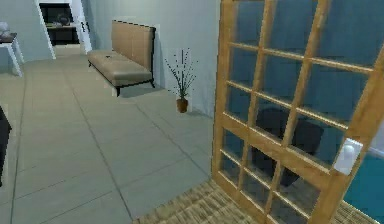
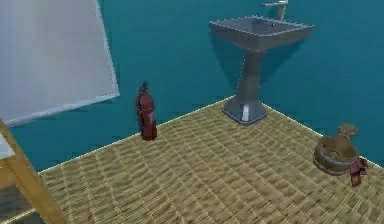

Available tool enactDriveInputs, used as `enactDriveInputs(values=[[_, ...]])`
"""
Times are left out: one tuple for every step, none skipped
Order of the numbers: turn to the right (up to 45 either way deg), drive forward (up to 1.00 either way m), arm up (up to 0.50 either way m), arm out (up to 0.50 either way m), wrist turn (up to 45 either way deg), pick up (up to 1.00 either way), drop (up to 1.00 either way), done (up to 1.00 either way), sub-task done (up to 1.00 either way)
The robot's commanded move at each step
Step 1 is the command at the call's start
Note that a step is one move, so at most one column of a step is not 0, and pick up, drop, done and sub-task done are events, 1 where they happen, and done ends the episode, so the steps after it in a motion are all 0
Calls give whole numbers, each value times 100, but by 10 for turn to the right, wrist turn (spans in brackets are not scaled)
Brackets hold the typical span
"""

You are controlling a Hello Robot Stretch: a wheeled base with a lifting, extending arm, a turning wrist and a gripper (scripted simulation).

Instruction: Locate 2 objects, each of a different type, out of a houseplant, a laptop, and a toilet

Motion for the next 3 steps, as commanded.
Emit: enactDriveInputs(values=[[-210,0,0,0,0,0,0,0,0],[0,100,0,0,0,0,0,0,0],[-30,0,0,0,0,0,0,0,0]])
